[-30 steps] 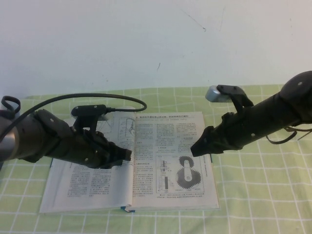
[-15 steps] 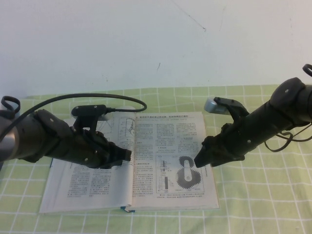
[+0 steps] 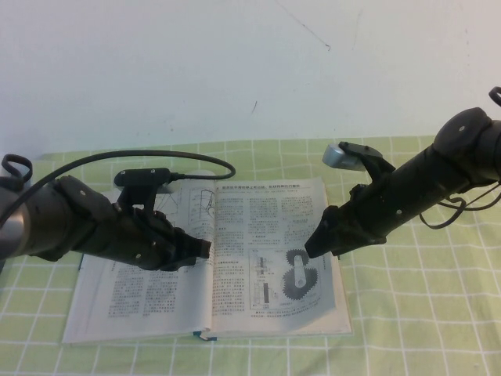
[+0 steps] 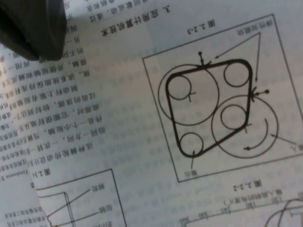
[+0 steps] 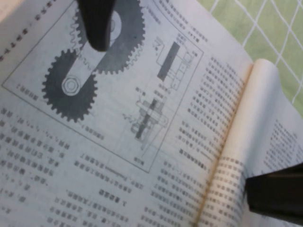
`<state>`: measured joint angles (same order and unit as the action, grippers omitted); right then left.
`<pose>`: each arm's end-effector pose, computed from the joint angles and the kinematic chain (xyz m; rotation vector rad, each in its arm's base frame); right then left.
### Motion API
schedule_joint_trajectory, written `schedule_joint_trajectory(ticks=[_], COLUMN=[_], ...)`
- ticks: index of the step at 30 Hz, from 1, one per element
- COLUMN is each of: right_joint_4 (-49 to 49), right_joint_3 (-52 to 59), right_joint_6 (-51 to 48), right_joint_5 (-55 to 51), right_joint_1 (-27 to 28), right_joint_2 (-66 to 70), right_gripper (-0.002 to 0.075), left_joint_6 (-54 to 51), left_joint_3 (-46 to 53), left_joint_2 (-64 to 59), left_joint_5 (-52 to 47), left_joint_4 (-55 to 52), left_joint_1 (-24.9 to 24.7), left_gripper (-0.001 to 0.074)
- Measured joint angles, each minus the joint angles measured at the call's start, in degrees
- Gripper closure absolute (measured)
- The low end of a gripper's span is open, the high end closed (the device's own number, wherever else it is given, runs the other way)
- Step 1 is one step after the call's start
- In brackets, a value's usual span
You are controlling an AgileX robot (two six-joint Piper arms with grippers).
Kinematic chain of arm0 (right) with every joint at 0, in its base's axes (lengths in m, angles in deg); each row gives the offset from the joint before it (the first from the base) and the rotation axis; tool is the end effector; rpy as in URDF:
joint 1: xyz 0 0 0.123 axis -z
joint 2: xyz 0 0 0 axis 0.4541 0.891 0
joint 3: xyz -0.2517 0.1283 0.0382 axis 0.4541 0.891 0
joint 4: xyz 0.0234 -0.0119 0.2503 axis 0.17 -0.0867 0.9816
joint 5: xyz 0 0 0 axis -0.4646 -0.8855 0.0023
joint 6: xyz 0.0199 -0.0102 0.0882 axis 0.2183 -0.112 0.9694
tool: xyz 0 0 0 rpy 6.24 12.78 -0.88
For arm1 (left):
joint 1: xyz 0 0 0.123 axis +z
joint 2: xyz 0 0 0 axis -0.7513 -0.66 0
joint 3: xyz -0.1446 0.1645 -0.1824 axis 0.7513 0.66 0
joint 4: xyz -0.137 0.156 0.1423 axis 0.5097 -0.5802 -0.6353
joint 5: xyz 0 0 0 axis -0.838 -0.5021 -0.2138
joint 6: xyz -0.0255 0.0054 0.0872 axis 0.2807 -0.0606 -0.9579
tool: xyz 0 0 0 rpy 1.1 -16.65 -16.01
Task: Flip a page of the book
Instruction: Open the closed book
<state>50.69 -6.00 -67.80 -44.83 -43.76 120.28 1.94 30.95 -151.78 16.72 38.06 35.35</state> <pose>0.3847 0.1700 0.1502 -0.6166 2.6793 0.9071 0.3411 -0.1088 0.1639 0.2035 2.5471 -0.5382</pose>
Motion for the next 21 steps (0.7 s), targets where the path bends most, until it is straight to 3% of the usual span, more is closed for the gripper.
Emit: schedule_joint_trajectory(ticks=[21], right_joint_4=[-5.44], right_joint_3=[-0.78], right_joint_6=[5.22], right_joint_5=[1.06], right_joint_1=[-0.21], right_joint_2=[0.47], right_gripper=[0.0289], left_joint_6=[0.00], left_joint_3=[0.00], left_joint_2=[0.00], left_joint_5=[0.00], left_joint_4=[0.08], left_joint_1=[0.00], left_gripper=[0.0738])
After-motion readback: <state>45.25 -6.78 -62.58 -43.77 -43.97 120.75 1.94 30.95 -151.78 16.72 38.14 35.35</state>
